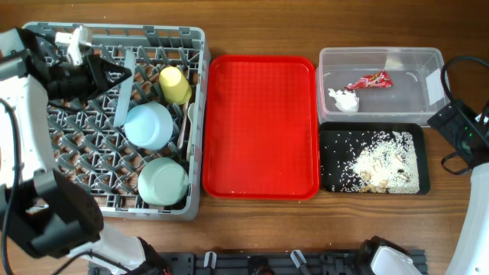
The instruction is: Sort waste into correct bins and load items into the dishwasher rack
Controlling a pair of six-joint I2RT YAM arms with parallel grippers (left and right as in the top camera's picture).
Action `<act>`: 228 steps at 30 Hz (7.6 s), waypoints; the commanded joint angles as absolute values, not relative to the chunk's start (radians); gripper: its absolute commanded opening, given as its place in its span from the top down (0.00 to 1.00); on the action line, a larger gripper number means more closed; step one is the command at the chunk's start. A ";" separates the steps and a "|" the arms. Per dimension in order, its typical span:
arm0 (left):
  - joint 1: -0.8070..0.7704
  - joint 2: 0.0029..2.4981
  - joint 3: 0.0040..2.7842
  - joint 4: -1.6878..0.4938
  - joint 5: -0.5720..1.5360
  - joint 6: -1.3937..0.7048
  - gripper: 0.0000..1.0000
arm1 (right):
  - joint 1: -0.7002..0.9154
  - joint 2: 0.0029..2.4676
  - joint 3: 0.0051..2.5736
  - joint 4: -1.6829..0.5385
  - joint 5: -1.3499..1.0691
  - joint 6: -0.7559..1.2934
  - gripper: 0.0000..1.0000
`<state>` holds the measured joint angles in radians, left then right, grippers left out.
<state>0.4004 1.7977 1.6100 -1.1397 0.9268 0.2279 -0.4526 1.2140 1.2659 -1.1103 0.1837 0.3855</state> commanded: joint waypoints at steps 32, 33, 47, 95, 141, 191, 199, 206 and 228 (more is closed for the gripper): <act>0.278 1.467 1.635 -1.118 0.670 0.033 0.00 | -0.456 1.220 1.283 -1.108 0.186 0.393 0.00; 0.245 1.459 1.635 -1.118 0.619 0.031 0.00 | -0.456 1.220 1.283 -1.108 0.187 0.393 0.00; -0.045 1.459 1.635 -1.119 0.294 -0.061 0.00 | -0.456 1.220 1.283 -1.108 0.187 0.393 0.00; -0.049 1.459 1.634 -1.119 0.294 -0.061 0.00 | 0.107 0.421 1.205 -1.004 0.162 0.363 0.00; -0.049 1.459 1.635 -1.119 0.294 -0.061 0.00 | 0.115 0.003 0.005 0.014 -0.181 0.140 0.00; -0.047 0.595 1.095 -1.114 0.162 -0.050 0.00 | 0.115 0.005 0.005 0.014 -0.181 0.140 0.00; -0.028 0.265 0.805 -1.050 0.136 -0.049 0.00 | 0.115 0.005 0.005 0.014 -0.181 0.140 0.00; 0.035 0.081 0.547 -0.591 0.229 -0.052 0.00 | 0.115 0.005 0.005 0.014 -0.181 0.141 0.00; 0.063 0.003 0.051 0.176 0.240 -0.257 0.00 | 0.115 0.005 0.005 0.014 -0.181 0.140 0.00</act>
